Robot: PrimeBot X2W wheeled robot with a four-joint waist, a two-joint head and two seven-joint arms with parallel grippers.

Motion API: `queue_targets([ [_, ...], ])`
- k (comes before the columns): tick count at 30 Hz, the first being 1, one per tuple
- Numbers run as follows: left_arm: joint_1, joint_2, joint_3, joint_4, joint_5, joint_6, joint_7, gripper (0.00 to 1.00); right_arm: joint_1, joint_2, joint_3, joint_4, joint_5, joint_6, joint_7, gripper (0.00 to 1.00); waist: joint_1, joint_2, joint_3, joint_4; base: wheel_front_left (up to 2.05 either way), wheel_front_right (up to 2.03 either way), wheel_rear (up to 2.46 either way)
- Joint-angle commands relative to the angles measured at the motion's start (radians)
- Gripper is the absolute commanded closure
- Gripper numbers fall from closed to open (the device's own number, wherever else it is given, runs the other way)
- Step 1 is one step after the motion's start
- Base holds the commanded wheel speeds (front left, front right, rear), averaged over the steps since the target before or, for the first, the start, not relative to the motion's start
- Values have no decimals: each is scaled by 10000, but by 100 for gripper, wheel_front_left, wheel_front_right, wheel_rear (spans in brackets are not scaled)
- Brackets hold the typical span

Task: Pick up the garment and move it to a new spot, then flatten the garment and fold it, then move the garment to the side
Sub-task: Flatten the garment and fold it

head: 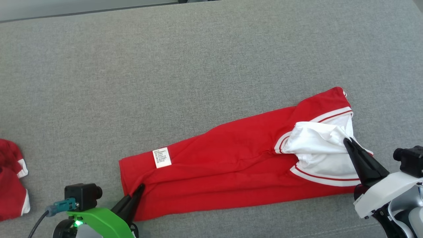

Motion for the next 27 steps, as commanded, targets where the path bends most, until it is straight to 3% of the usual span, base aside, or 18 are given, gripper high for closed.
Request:
queue_targets([
  [1,35,30,74,133,122,3,-130,78,40,36,-44,-1,-173,-15,77,100,1,110,-48,-43,0,0,0],
  [2,7,-5,91,230,185,32,-214,61,21,44,-18,0,-305,-15,108,89,1,110,-68,-49,0,0,0],
  [3,-12,-11,87,315,274,48,-283,16,-14,41,-31,9,-399,-15,62,55,1,110,-95,-53,0,0,0],
  [4,-14,-39,92,392,271,78,-351,0,-20,43,-81,71,-453,-15,46,0,1,110,-120,-51,0,0,0],
  [10,212,221,183,665,1163,472,-1135,0,133,-300,-379,20,-689,-14,241,0,1,110,-271,-33,0,0,0],
  [14,523,26,553,718,1793,1063,-2417,0,371,-475,-931,-261,-453,-15,372,0,1,110,-471,-2,0,0,0],
  [19,1067,-527,1085,986,2391,1864,-4357,0,787,-113,-2193,-457,-306,-15,411,0,1,110,-913,95,0,0,0],
  [23,1054,-875,1226,1249,2852,1812,-4988,0,805,192,-2566,-158,-223,-9,618,0,1,110,-1034,282,0,0,0],
  [27,739,-1071,1036,1682,3691,1716,-5122,0,174,539,-2175,664,-123,-9,600,0,1,110,-991,455,0,0,0],
])
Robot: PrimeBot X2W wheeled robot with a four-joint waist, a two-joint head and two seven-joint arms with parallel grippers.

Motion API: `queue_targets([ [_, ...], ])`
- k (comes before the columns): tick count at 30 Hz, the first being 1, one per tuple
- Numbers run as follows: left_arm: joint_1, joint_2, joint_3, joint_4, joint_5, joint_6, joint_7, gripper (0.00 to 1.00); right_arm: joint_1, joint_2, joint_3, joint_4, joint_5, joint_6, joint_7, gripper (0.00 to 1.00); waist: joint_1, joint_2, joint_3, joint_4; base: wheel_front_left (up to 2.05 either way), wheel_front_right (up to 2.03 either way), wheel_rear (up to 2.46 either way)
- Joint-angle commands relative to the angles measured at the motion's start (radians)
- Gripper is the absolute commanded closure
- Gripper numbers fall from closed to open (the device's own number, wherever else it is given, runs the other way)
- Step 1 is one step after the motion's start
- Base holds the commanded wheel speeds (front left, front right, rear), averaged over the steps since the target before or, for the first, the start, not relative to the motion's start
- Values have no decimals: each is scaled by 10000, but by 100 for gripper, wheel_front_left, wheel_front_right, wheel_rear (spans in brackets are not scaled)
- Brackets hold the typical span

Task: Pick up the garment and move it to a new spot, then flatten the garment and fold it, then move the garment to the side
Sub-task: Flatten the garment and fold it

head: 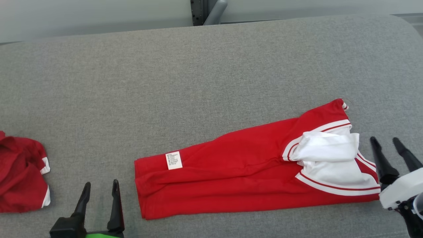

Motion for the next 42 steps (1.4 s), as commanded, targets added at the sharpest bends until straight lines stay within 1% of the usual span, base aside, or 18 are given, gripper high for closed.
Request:
queue_targets([
  [1,-346,-194,-102,165,191,-118,-80,0,-323,146,224,399,133,-1,-4,0,1,110,28,173,0,0,0],
  [3,-585,-273,-234,350,516,-305,-72,0,-692,106,509,980,-8,-7,-52,0,1,110,80,283,0,0,0],
  [6,-816,-567,-236,567,730,-508,-75,0,-1223,177,927,1816,-66,-1,-89,0,1,110,194,418,0,0,0],
  [8,-931,-731,-110,632,830,-613,-77,0,-1501,157,1117,2353,-83,-3,-138,0,1,110,290,491,0,0,0],
  [9,-1016,-850,40,659,980,-726,-78,0,-1792,132,1370,2887,-104,-1,-149,0,1,110,384,541,0,0,0],
  [13,-1020,-1110,224,711,1186,-937,-78,0,-2273,-89,1831,3798,-158,-3,-206,0,1,110,541,625,0,0,0],
  [17,-1006,-1308,433,804,1378,-1150,-77,0,-2570,-387,2340,4461,-77,-7,-98,0,1,110,619,667,0,0,0],
  [18,-1006,-1308,433,804,1378,-1150,-77,0,-2570,-387,2340,4461,-77,-7,-98,0,1,110,619,667,0,0,0],
  [21,-914,-1454,586,855,1503,-1265,-71,0,-2714,-565,2938,4742,240,-7,261,0,1,110,634,650,0,0,0],
  [24,-814,-1573,709,922,1605,-1409,-71,0,-2748,-694,3698,4821,874,5,873,0,1,110,624,626,0,0,0],
  [26,-793,-1660,757,975,1651,-1516,-72,0,-2703,-801,4228,4647,1515,19,1276,86,1,110,592,630,0,0,0],
  [27,-790,-1700,807,991,1665,-1545,-72,0,-2681,-888,4484,4450,1898,37,1432,100,1,110,577,626,0,0,0],
  [30,-692,-1801,1045,1052,1687,-1591,-72,0,-2706,-1397,4836,3823,3133,20,1683,100,1,110,567,540,0,0,0],
  [33,-617,-1895,1164,1132,1749,-1702,-72,0,-2880,-1916,4835,3729,3940,-12,1785,100,1,110,523,413,0,0,0],
  [39,-810,-2046,1276,1169,2080,-2107,-72,0,-3207,-2968,4075,4514,4692,-12,1550,100,1,110,471,321,0,0,0],
  [42,-851,-2114,1225,1203,2291,-2434,-72,0,-3226,-3629,3439,5289,4825,-11,1471,100,1,110,466,315,0,0,0],
])
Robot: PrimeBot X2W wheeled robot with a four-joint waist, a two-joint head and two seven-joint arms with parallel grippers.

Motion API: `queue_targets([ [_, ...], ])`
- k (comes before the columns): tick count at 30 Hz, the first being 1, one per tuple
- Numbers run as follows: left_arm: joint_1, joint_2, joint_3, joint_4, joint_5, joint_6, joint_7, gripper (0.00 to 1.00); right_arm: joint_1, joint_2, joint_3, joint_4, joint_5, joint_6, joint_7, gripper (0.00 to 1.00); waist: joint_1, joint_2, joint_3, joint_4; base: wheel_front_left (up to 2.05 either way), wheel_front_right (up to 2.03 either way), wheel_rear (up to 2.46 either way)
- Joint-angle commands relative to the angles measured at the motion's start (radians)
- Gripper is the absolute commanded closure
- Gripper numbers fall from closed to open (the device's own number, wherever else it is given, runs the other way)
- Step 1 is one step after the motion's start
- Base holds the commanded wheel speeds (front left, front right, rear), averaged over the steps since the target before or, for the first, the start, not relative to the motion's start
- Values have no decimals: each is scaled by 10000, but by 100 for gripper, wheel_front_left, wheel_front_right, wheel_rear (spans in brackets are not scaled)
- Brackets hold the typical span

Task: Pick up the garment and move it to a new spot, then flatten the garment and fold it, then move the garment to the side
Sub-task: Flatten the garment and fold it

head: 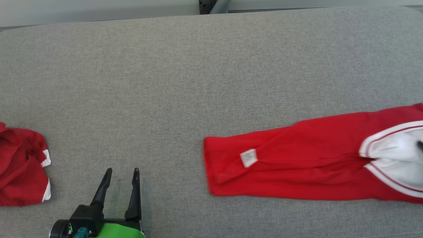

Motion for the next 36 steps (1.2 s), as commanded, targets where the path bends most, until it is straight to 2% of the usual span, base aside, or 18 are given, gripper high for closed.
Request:
queue_targets([
  [1,-84,-37,42,33,77,-112,-28,0,-58,-315,-285,325,53,-22,-150,100,0,111,-14,4,0,0,0],
  [4,0,-173,147,51,240,-350,-28,0,-149,-697,-933,904,63,-17,-377,100,0,111,-47,-22,0,0,0],
  [7,168,-283,283,77,385,-528,-28,0,-238,-850,-1157,395,-24,-14,-581,100,0,111,-169,-83,0,0,0],
  [14,504,-559,770,91,576,-708,-28,0,592,-390,-302,-3185,-196,-13,167,100,0,111,-526,-341,0,0,0],
  [18,583,-672,943,89,650,-781,-29,0,1076,428,363,-5066,-752,-11,763,100,0,111,-587,-425,0,0,0],
  [19,591,-712,974,109,656,-801,-29,0,1137,721,468,-5320,-982,-13,864,100,0,111,-591,-440,0,0,0],
  [20,591,-712,974,109,656,-801,-29,0,1137,721,468,-5320,-982,-13,864,100,0,111,-591,-440,0,0,0],
  [22,582,-763,1021,177,707,-825,-29,0,1104,1406,780,-5653,-1480,-11,1085,100,0,111,-584,-464,0,0,0],
  [26,485,-810,1003,332,799,-925,-29,0,803,2844,1319,-5569,-2703,-11,1454,100,0,111,-578,-432,0,0,0],
  [29,387,-831,1120,339,782,-948,-29,0,703,3678,1651,-5305,-3475,-11,1550,100,0,111,-577,-342,0,0,0],
  [36,526,-900,1171,497,766,-999,-29,0,548,4780,2030,-4488,-4732,-11,1400,100,0,111,-676,-110,0,0,0],
])
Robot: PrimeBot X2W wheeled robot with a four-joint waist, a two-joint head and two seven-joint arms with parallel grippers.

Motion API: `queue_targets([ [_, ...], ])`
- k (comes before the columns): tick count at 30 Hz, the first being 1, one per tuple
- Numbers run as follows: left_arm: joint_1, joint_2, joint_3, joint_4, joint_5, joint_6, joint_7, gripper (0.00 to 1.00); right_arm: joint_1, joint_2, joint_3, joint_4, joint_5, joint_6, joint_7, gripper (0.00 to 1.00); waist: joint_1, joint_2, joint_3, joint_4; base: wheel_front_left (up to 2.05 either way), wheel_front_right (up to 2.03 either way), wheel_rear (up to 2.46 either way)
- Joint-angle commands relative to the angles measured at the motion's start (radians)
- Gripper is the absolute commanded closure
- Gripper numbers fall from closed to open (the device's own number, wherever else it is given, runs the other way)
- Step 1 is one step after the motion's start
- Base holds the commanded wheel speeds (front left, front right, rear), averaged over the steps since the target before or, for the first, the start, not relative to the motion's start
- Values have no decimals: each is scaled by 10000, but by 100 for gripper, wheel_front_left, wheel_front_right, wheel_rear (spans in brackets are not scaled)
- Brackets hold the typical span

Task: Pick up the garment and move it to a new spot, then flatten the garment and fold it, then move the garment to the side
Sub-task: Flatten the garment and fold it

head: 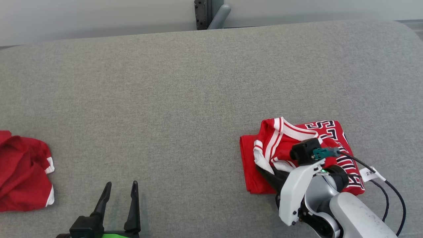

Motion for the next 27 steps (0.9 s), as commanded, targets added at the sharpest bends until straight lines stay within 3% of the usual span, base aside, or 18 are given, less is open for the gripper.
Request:
queue_targets([
  [1,73,-7,30,24,-38,-8,-29,0,-30,95,78,84,-144,2,16,100,0,111,-30,73,0,0,0],
  [4,140,-18,59,67,-63,8,-29,0,-2,122,255,213,-417,2,24,100,0,111,-42,123,0,0,0],
  [5,151,-23,95,102,-81,1,-29,0,7,144,280,244,-586,2,-43,67,0,111,-51,133,0,0,0],
  [6,149,-23,104,122,-107,4,-29,0,2,128,319,213,-675,2,-100,18,0,111,-62,136,0,0,0],
  [7,159,-25,117,128,-135,29,-29,0,49,147,267,188,-700,2,-136,0,0,111,-78,136,0,0,0],
  [11,271,-24,134,162,-240,69,-29,0,379,196,203,-389,-467,2,-461,0,0,111,-221,135,0,0,0],
  [15,399,-23,183,205,-317,98,-29,0,999,-194,-157,-1533,118,-1,-1000,0,0,111,-474,138,0,0,0],
  [21,604,-22,274,142,-532,247,-27,0,2248,-493,-2497,-2440,-70,1,-2473,0,0,111,-903,105,0,0,0],
  [25,804,-20,9,143,-730,400,-27,0,3155,-135,-4476,-1560,-1371,1,-4329,0,0,111,-1346,106,0,0,0],
  [27,847,-20,-25,163,-758,413,-27,0,3299,-55,-4744,-1265,-1582,2,-4691,0,0,111,-1439,107,0,0,0],
])
